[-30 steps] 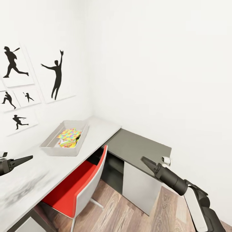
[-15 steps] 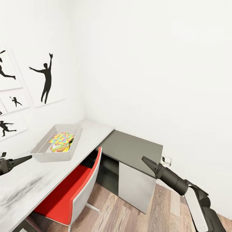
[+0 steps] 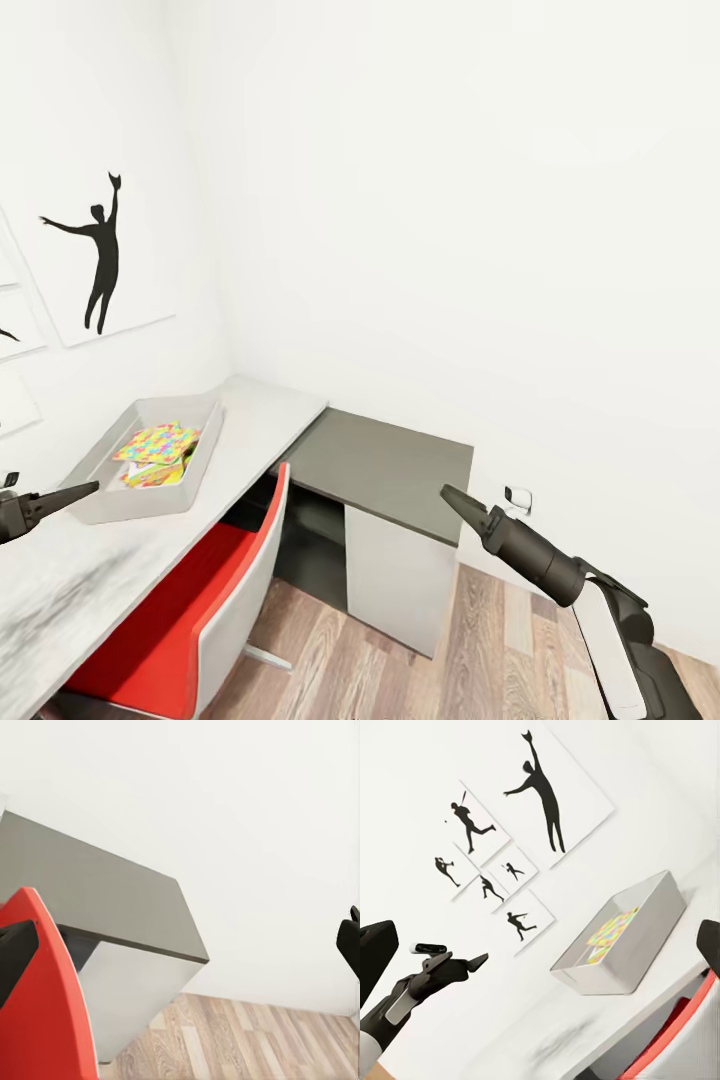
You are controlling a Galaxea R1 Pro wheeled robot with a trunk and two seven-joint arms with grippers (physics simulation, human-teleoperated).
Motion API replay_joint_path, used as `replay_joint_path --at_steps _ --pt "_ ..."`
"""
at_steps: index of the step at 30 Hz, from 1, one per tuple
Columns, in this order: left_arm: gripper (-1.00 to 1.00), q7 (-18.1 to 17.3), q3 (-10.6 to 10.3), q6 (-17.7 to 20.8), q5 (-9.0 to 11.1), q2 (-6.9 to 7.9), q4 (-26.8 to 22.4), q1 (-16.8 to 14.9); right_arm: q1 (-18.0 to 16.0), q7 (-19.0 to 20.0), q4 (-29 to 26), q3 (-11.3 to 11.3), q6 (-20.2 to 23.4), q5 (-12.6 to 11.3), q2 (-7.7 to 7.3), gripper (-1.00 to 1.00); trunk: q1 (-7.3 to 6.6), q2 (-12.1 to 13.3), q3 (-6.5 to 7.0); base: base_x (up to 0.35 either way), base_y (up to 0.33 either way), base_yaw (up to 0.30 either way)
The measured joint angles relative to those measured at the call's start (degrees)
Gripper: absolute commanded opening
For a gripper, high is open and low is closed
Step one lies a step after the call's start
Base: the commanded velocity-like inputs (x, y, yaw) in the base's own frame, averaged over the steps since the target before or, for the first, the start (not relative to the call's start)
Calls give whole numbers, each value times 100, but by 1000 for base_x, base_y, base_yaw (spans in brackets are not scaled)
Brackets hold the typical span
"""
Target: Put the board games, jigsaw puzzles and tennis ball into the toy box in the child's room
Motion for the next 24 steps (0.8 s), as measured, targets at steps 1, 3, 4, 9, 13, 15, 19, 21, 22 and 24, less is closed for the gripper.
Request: replay_joint_path --at_steps 1,3,4,9,13,15,19,21,22,24 --pt "100 0 0 0 0 0 0 0 0 0 0 0 0 0 0 100 0 0 8 -162 -144 -200" --pt "100 0 -5 -1 9 -4 -11 0 0 -2 -1 0 0 0 -3 100 0 -1 23 -139 -199 -200" --pt "100 0 -6 1 10 -5 -15 0 0 -2 -1 0 0 1 -1 100 0 0 31 -89 -230 -200" --pt "100 0 -17 10 31 -18 -148 14 0 -3 0 0 0 0 -2 100 -2 -1 70 -41 -160 -200" --pt "100 0 -33 37 241 -58 -445 176 0 -1 1 1 0 7 -3 100 -2 0 94 -7 -35 -119" --pt "100 0 -46 106 506 -78 -725 353 -1 0 1 1 0 12 -4 100 -2 -1 99 -3 -13 -47" --pt "100 -1 -124 317 1142 -120 -1465 849 -1 -2 2 1 -3 27 -4 100 -2 -1 103 -1 -5 -18" --pt "100 -1 -180 376 1382 -140 -1791 1060 -1 -2 2 1 -3 31 -5 100 -2 -1 104 0 -2 -6" --pt "100 -1 -207 389 1439 -151 -1877 1113 -1 -2 2 1 -2 32 -5 100 -2 0 104 0 -1 -9" --pt "100 -1 -325 413 1541 -221 -2041 1214 -1 -2 2 1 -5 33 -5 100 -2 0 106 0 -1 -30"
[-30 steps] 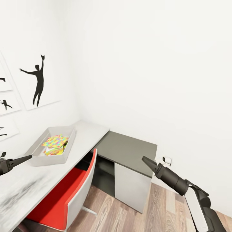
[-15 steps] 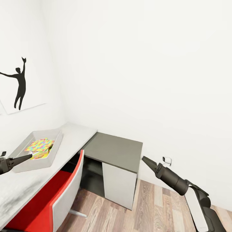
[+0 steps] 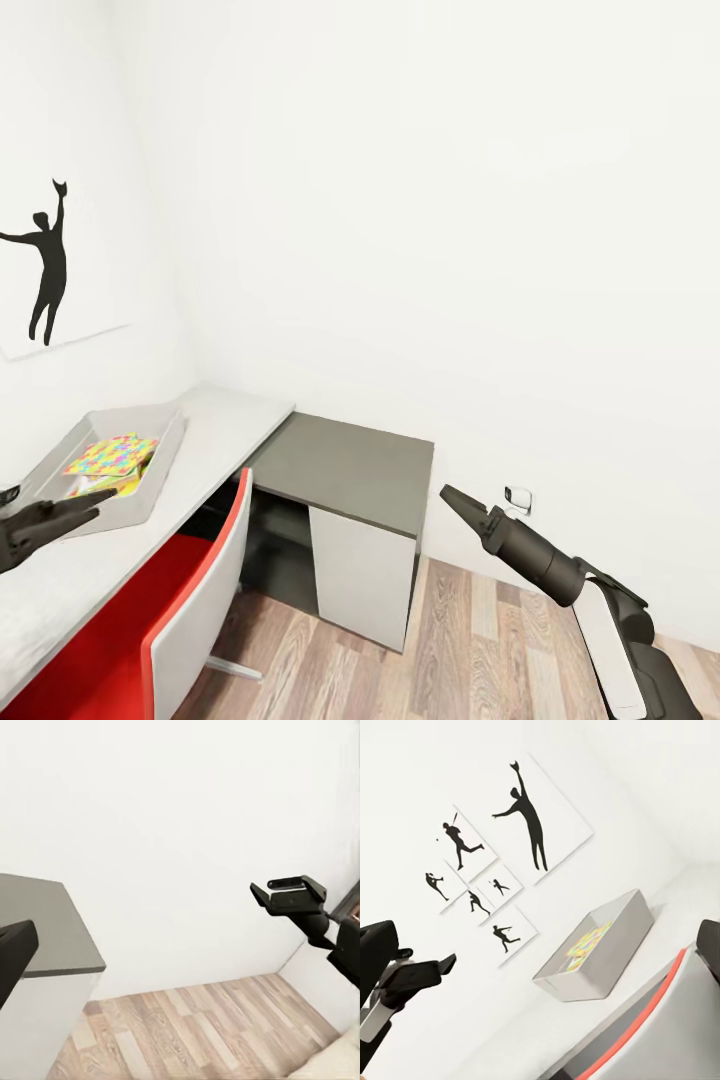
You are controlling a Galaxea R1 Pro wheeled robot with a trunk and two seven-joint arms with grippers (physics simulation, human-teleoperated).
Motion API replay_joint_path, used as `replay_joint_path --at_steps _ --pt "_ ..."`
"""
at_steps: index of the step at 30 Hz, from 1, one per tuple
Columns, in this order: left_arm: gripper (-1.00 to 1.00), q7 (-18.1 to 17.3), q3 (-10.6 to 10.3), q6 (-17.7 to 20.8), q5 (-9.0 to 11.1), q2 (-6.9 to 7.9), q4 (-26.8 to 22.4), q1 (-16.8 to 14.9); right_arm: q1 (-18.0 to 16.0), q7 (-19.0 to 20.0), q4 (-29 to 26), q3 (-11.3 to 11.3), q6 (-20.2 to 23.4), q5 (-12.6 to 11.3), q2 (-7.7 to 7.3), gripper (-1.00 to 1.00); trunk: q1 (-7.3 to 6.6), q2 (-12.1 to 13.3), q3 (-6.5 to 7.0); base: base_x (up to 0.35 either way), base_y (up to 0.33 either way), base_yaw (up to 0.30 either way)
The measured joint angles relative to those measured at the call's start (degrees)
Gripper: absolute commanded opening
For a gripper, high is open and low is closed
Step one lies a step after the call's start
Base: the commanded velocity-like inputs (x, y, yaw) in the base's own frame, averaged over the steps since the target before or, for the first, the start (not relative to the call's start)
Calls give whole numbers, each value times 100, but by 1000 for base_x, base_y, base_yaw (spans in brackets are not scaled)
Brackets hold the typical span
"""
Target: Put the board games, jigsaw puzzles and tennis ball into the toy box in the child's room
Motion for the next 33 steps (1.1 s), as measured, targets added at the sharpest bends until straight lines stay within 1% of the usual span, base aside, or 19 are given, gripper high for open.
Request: replay_joint_path --at_steps 2,3,4,5,7,8,9,11,14,15,19,21,26,32,33 --pt "100 0 -117 13 34 -70 -64 38 0 0 0 0 -1 1 0 100 0 0 5 0 0 -86" --pt "100 -1 -239 28 52 -146 -103 62 1 3 -1 0 1 1 0 100 0 0 9 0 0 -125" --pt "100 -1 -307 37 58 -186 -120 71 1 2 -1 -1 2 -1 0 100 0 0 14 0 0 -151" --pt "100 -1 -446 46 66 -257 -157 83 1 4 -1 -1 3 -3 -2 100 0 0 19 0 0 -159" --pt "100 -1 -608 52 68 -335 -192 91 1 6 -1 -1 4 -6 -18 100 0 0 32 0 0 -175" --pt "100 -2 -766 53 68 -409 -214 92 1 7 -1 -1 4 -12 -62 100 0 0 38 0 0 -181" --pt "100 -2 -852 53 65 -446 -222 87 1 7 -1 -1 3 -14 -92 100 0 0 45 0 -14 -186" --pt "100 -2 -1106 52 51 -543 -241 68 1 16 -1 -7 -1 -42 -223 100 0 0 58 0 -41 -190" --pt "100 -2 -1236 45 48 -586 -248 58 1 25 6 -64 -7 -72 -330 100 0 0 79 0 -61 -194" --pt "100 -2 -1269 41 47 -596 -250 56 1 30 34 -120 -9 -80 -360 100 0 -1 85 0 -70 -196" --pt "100 7 -1317 16 51 -616 -253 47 0 87 224 -346 -12 -89 -402 100 0 -3 110 0 -51 -197" --pt "100 15 -1326 6 52 -619 -254 45 0 130 281 -397 -12 -81 -408 100 1 -4 123 0 -18 -197" --pt "100 23 -1333 -6 53 -622 -255 44 -1 202 328 -471 -13 -63 -415 100 1 -7 155 0 -6 -197" --pt "100 47 -1337 -9 46 -628 -255 47 -2 215 338 -497 -13 -44 -414 100 2 -10 194 0 -1 -197" --pt "100 80 -1343 -9 39 -648 -255 47 -2 216 338 -499 -13 -41 -414 100 2 -9 201 0 0 -197"
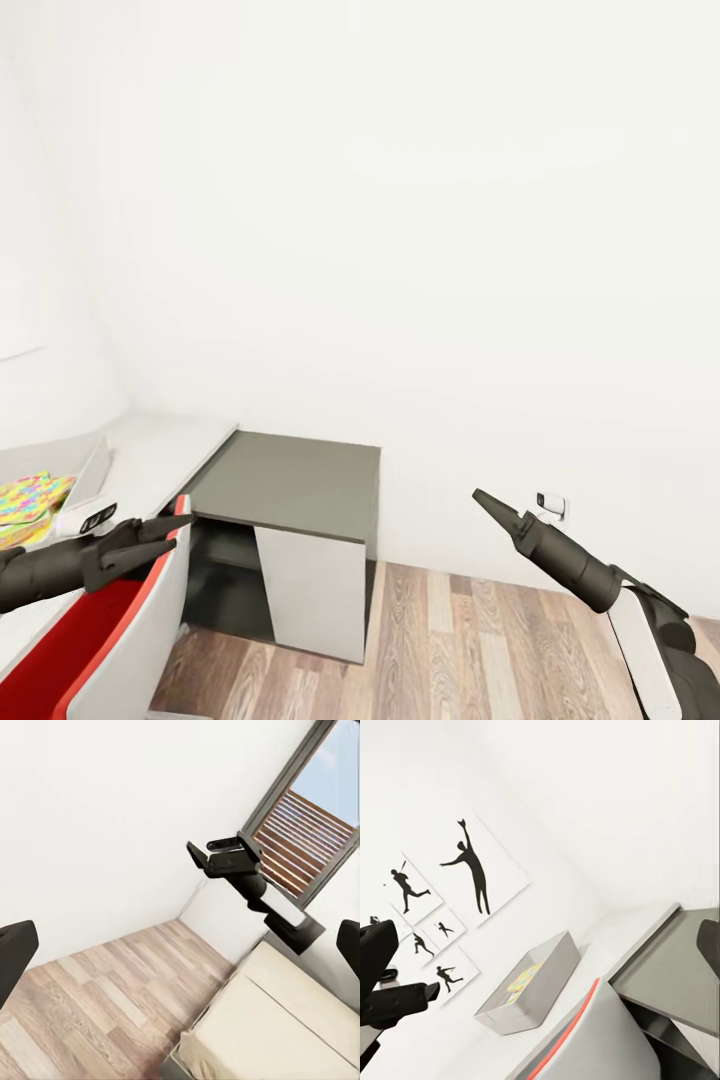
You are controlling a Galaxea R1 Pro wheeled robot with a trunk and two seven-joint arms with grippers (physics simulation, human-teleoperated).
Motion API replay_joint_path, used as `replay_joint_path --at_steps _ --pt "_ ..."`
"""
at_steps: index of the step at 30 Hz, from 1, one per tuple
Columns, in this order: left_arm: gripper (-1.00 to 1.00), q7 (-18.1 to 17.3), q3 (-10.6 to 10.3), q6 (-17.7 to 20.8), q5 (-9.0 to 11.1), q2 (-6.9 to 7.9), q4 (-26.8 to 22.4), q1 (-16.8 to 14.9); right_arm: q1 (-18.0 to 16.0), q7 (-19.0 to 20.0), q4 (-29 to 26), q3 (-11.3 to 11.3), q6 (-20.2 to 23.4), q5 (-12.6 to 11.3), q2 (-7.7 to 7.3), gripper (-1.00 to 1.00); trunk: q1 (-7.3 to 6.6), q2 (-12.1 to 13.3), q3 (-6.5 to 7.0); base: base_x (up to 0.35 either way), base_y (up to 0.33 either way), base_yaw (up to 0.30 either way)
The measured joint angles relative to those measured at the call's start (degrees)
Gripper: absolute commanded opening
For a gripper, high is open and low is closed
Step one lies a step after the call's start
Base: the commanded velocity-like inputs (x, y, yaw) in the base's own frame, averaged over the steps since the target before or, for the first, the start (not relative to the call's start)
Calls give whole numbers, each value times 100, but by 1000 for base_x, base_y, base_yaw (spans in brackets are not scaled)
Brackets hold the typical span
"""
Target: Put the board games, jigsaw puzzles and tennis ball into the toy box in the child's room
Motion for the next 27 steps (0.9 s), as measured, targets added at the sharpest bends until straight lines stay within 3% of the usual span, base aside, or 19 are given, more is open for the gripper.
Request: replay_joint_path --at_steps 9,14,19,24,27 --pt "100 829 -298 8 -154 -258 2 -20 0 -20 14 -3 -10 7 2 100 0 0 63 0 0 -197" --pt "100 1282 -451 6 -174 -313 15 -25 0 -66 244 -12 -80 19 5 100 0 0 98 0 0 -197" --pt "100 1519 -483 6 -185 -325 26 -32 -7 -161 539 -19 -185 19 2 100 0 0 129 0 0 -146" --pt "100 1818 -491 10 -189 -339 48 -32 -9 -658 711 -12 -206 28 1 100 0 0 139 0 0 -36" --pt "100 2119 -491 13 -199 -342 79 -32 -8 -1224 822 38 -209 33 4 100 0 1 141 0 0 -9"
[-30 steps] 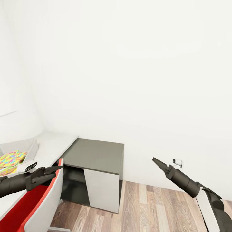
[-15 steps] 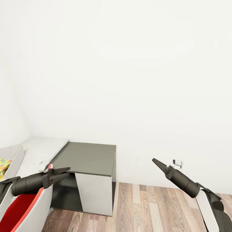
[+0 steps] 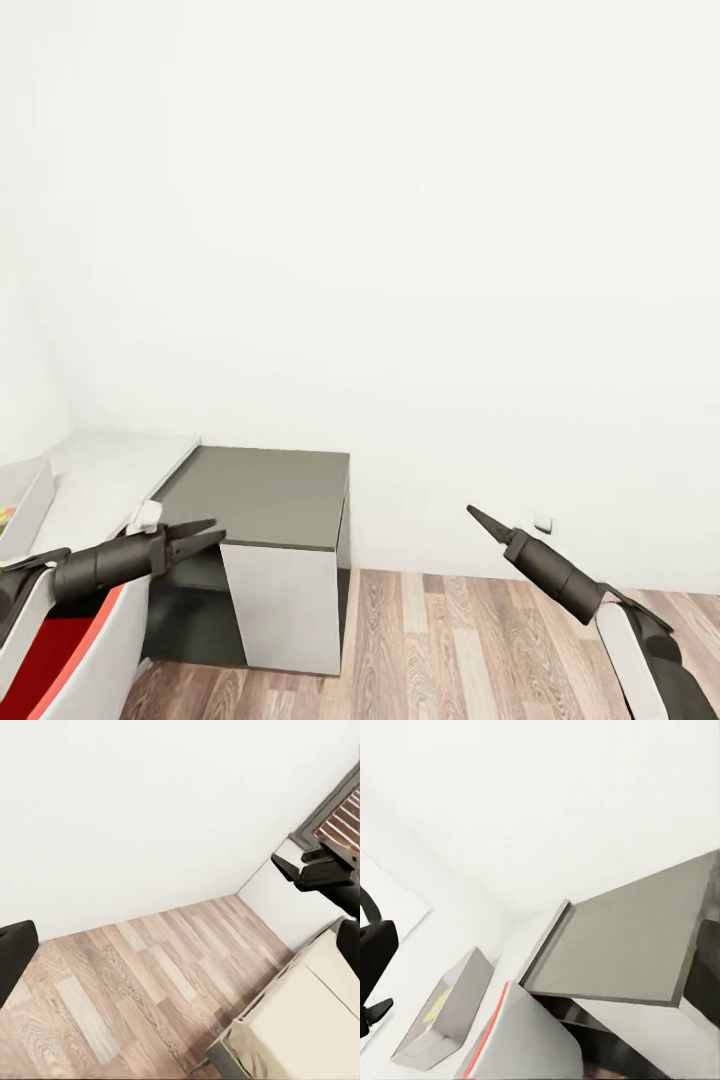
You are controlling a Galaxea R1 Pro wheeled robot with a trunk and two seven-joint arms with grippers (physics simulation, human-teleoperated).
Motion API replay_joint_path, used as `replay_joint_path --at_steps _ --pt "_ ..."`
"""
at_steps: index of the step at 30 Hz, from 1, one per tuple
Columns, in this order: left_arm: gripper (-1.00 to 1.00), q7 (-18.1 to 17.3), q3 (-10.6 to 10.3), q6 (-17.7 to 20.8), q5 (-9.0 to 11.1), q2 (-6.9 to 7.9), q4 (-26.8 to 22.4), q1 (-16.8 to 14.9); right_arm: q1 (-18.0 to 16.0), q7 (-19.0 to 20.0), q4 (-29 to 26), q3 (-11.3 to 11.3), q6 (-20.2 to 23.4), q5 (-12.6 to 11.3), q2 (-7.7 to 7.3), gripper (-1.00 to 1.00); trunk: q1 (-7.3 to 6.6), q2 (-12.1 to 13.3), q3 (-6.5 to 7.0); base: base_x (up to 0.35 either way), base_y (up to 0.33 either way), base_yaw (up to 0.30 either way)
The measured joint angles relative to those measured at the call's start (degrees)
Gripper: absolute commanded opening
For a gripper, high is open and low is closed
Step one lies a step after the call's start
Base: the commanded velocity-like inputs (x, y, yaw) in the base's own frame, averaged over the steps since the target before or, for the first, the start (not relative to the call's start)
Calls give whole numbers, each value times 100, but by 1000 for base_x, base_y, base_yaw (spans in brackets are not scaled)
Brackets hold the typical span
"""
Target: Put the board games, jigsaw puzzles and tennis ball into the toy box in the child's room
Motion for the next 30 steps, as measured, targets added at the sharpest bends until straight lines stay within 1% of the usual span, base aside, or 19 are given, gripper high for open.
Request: replay_joint_path --at_steps 2,3,5,7,8,9,11,13,14,16,17,18,20,21,23,24,26,29,30 --pt "100 254 -5 -6 -63 2 105 0 -6 -326 159 17 13 22 -7 100 0 0 0 0 0 -4" --pt "100 461 -7 -14 -163 -4 236 0 -13 -494 246 23 22 37 -12 100 0 1 0 0 0 -2" --pt "100 710 -22 -41 -300 -34 418 0 -22 -632 326 25 30 38 -16 100 0 0 1 0 0 -1" --pt "100 1276 -164 -323 -677 -253 882 2 -30 -838 551 31 35 102 -20 100 0 1 0 0 0 0" --pt "100 1428 -207 -438 -776 -333 1020 1 -25 -884 630 30 36 135 -20 100 0 1 0 0 0 0" --pt "100 1706 -269 -662 -970 -475 1262 2 -13 -959 791 25 28 222 -21 100 0 1 0 0 0 0" --pt "100 2089 -338 -928 -1206 -641 1615 1 1 -1050 1099 9 6 374 -23 100 0 1 0 0 0 0" --pt "100 2322 -370 -1060 -1345 -710 1857 0 7 -1107 1389 13 -33 497 -23 100 0 0 0 0 0 0" --pt "100 2640 -399 -1185 -1497 -782 2201 2 13 -1210 1837 26 -196 781 -22 100 0 0 -1 0 0 0" --pt "100 2829 -411 -1258 -1544 -831 2453 0 13 -1303 2185 34 -351 1001 -19 100 0 0 0 0 0 0" --pt "100 2987 -422 -1362 -1585 -872 2665 1 15 -1420 2486 40 -511 1270 -17 100 0 1 0 0 0 0" --pt "100 3064 -426 -1433 -1600 -893 2778 0 15 -1489 2651 41 -592 1402 -8 100 0 1 0 0 0 0" --pt "100 3360 -457 -1779 -1707 -942 3247 1 17 -1824 3256 44 -925 1942 37 100 0 1 0 0 0 0" --pt "100 3440 -470 -1873 -1739 -950 3387 0 16 -1936 3426 46 -1023 2063 48 100 0 1 0 0 0 0" --pt "100 3800 -523 -2237 -1928 -968 4003 2 20 -2470 4100 53 -1474 2507 84 100 0 1 -1 0 0 0" --pt "100 3908 -535 -2345 -1979 -974 4190 0 18 -2628 4298 55 -1601 2596 98 100 0 1 0 0 0 0" --pt "100 4378 -565 -2831 -2184 -1015 4886 2 20 -3268 5070 66 -2095 2898 153 100 0 1 -1 0 0 0" --pt "100 4919 -587 -3360 -2325 -1065 5568 3 16 -3880 5851 62 -2585 3060 187 100 0 0 0 0 0 0" --pt "100 5193 -593 -3607 -2372 -1093 5900 6 16 -4136 6183 58 -2800 3107 195 100 -1 0 -1 0 0 0"
